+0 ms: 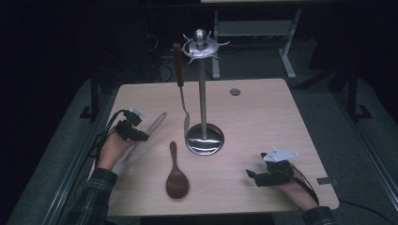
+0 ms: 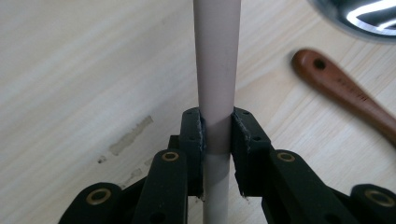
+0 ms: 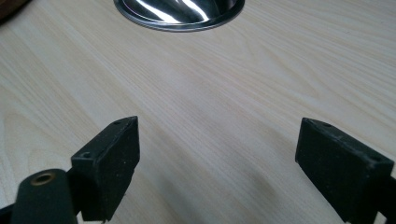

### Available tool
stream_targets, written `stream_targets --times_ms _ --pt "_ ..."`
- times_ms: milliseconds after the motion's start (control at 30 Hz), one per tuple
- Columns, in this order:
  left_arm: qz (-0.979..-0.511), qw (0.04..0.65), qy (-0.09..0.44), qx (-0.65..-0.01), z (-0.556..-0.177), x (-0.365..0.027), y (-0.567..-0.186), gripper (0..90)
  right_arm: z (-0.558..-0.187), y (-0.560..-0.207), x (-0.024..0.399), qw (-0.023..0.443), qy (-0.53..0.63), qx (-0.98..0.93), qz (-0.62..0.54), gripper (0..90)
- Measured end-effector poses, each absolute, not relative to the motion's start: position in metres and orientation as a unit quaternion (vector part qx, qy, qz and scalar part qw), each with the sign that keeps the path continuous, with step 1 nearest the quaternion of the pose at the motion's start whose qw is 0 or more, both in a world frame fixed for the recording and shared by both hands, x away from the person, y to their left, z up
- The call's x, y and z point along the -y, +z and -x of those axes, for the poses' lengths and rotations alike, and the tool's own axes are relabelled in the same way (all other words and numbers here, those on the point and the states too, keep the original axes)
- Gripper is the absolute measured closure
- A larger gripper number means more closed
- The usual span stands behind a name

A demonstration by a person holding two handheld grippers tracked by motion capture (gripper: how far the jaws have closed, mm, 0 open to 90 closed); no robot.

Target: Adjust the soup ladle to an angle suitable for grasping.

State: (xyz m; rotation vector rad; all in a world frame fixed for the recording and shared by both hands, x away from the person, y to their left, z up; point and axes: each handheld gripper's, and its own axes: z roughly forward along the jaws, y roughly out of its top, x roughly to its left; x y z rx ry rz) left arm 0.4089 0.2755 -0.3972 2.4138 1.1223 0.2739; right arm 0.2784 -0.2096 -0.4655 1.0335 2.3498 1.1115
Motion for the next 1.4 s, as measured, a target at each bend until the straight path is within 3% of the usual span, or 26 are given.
stream_targets --times_ms 600,900,1400 --pt "-0.822 0.392 0.170 -0.376 -0.369 -0.286 -0.366 75.4 -0.280 -0.468 0.213 0.168 0.386 -0.823 -0.382 13.7" --pt "-0.800 0.458 0.169 -0.349 -0.354 -0.295 -0.358 75.4 -0.283 -0.463 0.218 0.144 0.404 -0.810 -0.400 8.7" --pt "-0.775 0.536 0.136 -0.307 -0.340 -0.296 -0.339 75.4 -0.284 -0.449 0.215 0.143 0.411 -0.804 -0.405 8.9"
